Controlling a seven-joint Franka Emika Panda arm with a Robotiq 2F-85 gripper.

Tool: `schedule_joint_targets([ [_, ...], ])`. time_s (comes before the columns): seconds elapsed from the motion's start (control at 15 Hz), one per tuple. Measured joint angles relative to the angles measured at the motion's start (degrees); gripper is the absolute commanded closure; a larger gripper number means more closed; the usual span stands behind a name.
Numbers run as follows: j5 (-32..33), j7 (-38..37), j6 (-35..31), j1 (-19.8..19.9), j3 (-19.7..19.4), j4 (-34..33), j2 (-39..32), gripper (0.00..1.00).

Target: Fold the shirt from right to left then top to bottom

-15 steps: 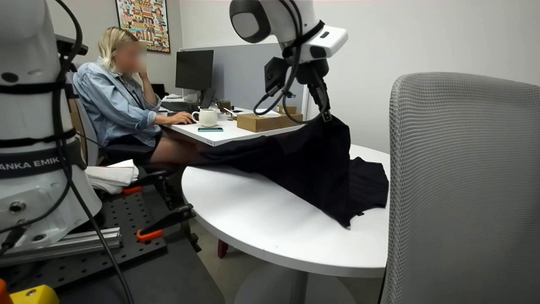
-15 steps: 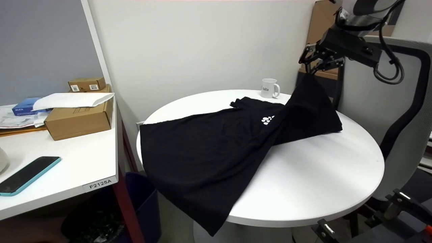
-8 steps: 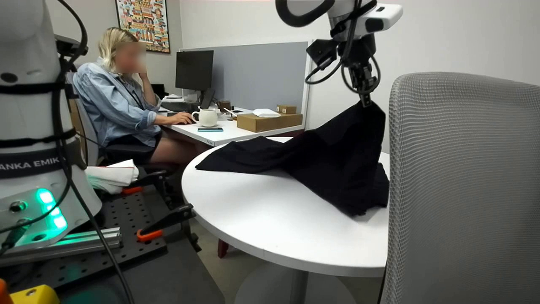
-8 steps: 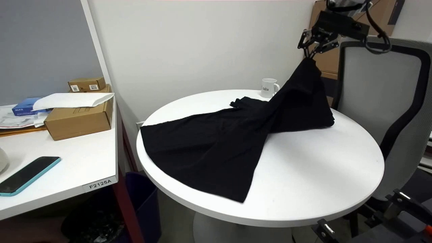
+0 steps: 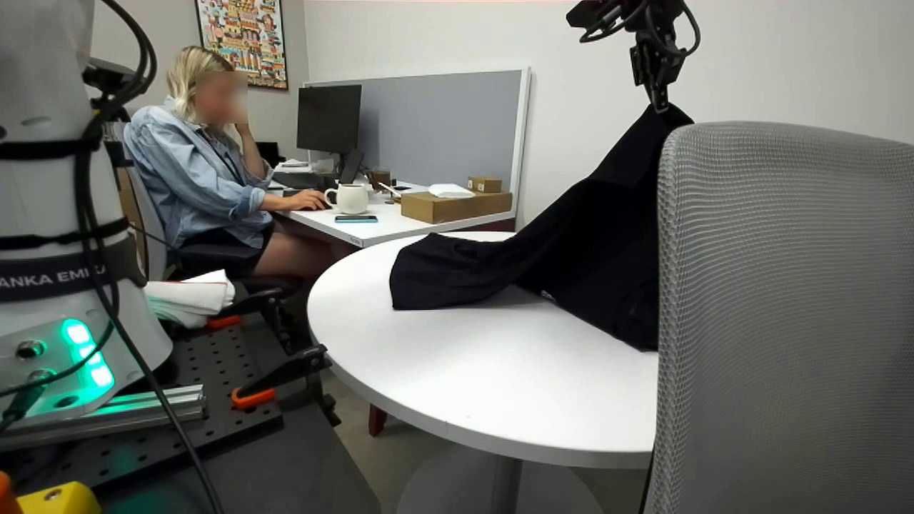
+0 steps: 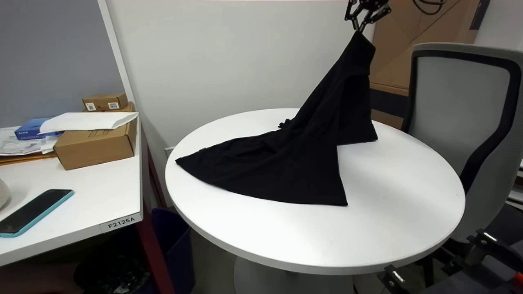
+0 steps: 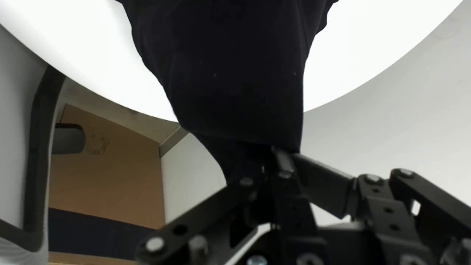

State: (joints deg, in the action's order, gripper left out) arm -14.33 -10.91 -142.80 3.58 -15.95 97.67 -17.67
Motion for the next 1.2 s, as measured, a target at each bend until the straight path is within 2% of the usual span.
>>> schedule_joint_targets([
  [0.47, 2.62, -2.87, 15.18, 3.61, 3.42, -20.00, -11.00, 0.99],
  [0.6, 2.75, -2.87, 17.96, 4.53, 4.13, -24.00, -13.87, 0.99],
  [1.2, 5.38, -2.67, 18.99, 5.23, 5.79, -26.25, -19.48, 0.99],
])
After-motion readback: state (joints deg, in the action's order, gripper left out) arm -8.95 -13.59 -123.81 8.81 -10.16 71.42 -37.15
